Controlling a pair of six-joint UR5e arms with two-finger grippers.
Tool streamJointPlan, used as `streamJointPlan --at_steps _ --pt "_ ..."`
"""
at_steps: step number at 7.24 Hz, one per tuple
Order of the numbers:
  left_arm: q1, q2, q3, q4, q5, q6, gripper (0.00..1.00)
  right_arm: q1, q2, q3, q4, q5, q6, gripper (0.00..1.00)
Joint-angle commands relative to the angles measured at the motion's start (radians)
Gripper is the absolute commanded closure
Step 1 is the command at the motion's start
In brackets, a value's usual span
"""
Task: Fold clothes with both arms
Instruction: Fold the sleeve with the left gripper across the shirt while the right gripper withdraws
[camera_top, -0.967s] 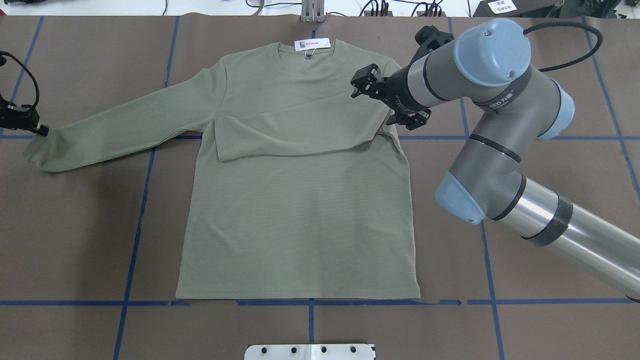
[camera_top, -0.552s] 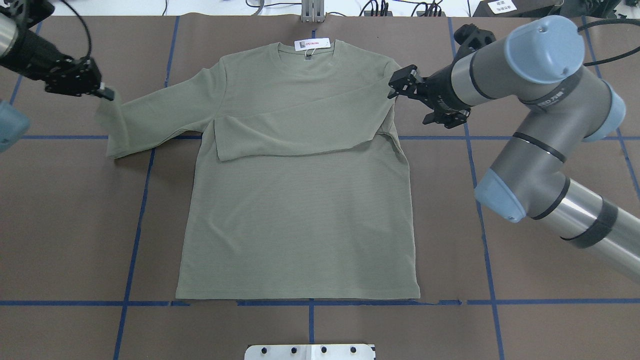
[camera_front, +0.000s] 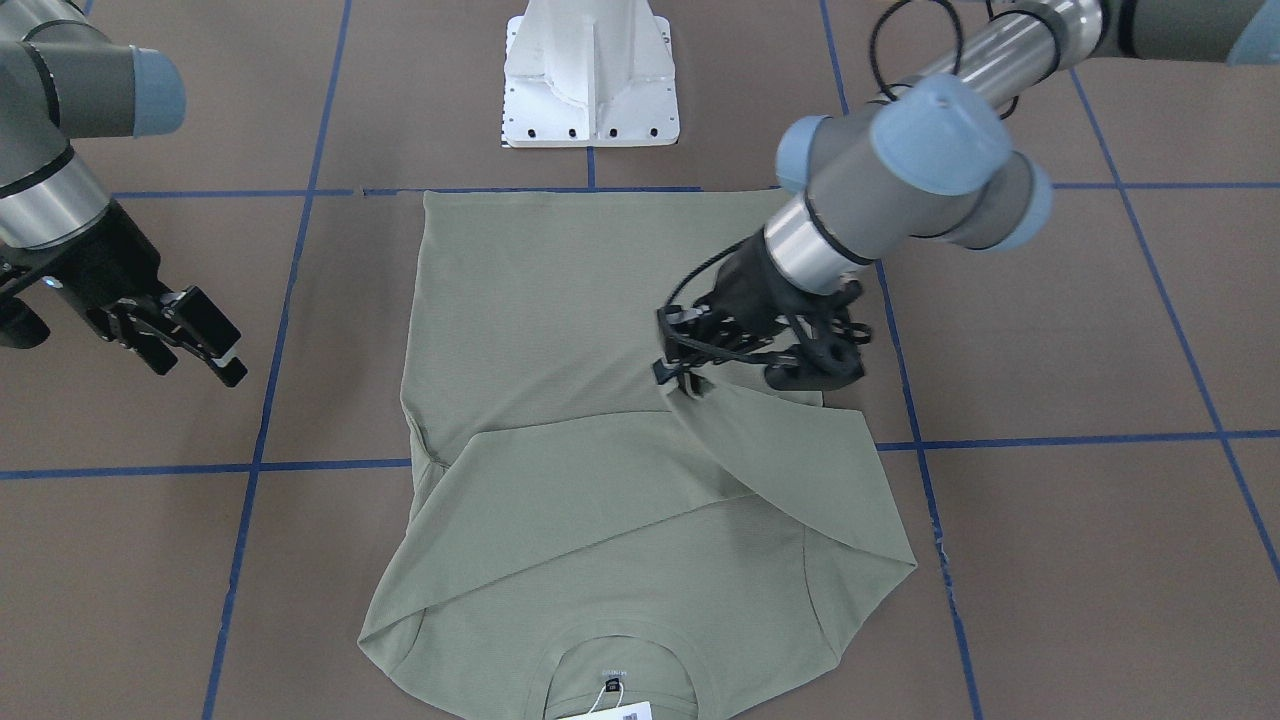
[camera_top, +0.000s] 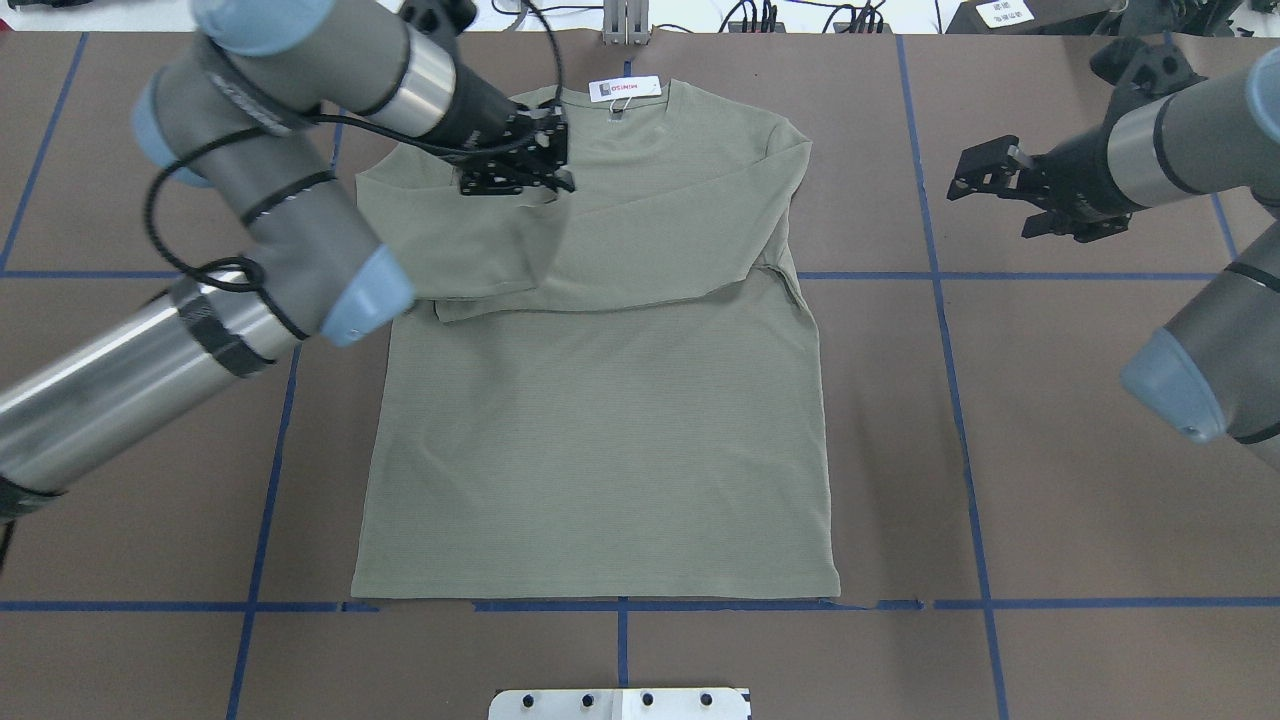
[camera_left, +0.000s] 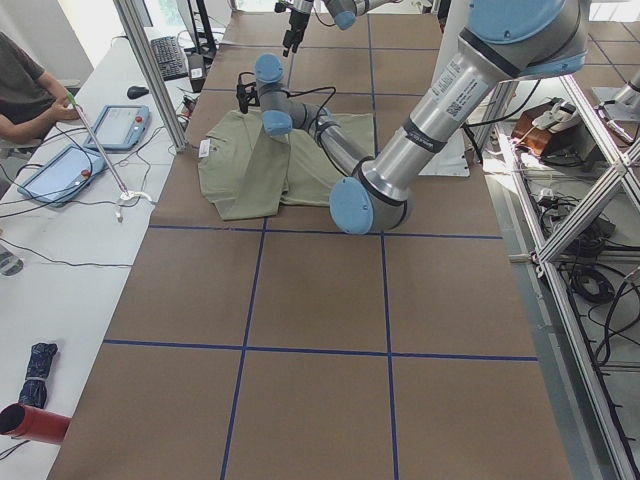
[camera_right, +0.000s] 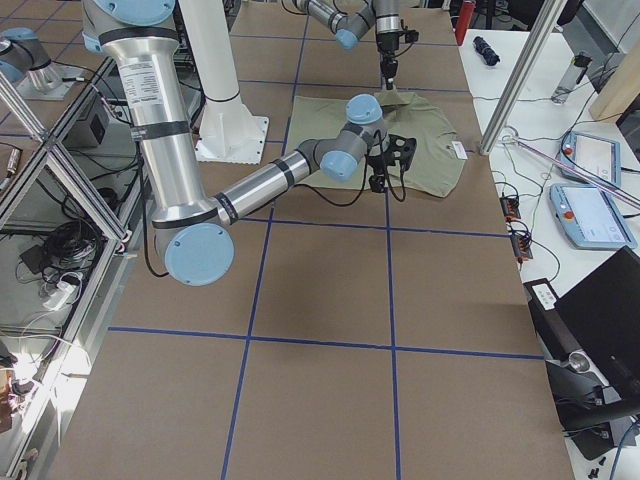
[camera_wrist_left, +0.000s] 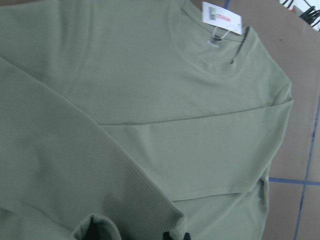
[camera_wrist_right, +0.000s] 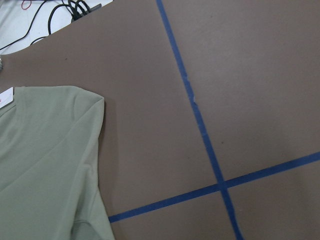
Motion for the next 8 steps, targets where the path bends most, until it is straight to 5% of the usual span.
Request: streamJointPlan --at_steps 1,2,3,4,6,8 --pt "0.175 -0.270 0.311 -0.094 0.290 -0.081 1.00 0.037 -0.065 0.012 0.004 -0.001 -0.054 0.00" --pt "0.218 -0.275 0.367 -0.189 0.349 -0.105 1.00 0.037 -0.067 0.012 0.002 -0.002 -0.054 0.00" --pt "0.226 -0.303 0.413 -0.201 0.375 -0.101 0.36 0.037 -0.070 0.012 0.004 -0.004 -0.052 0.00" --pt "0.229 -0.309 0.425 -0.213 0.376 -0.098 0.06 0.035 -0.070 0.012 0.004 -0.009 -0.052 0.00" --pt "0.223 -0.303 0.383 -0.207 0.368 -0.099 0.01 0.023 -0.061 0.014 0.002 -0.013 -0.039 0.00" --pt "0.191 -0.109 0.117 -0.166 0.275 -0.092 0.06 -0.038 -0.055 0.021 0.004 -0.018 -0.029 0.00"
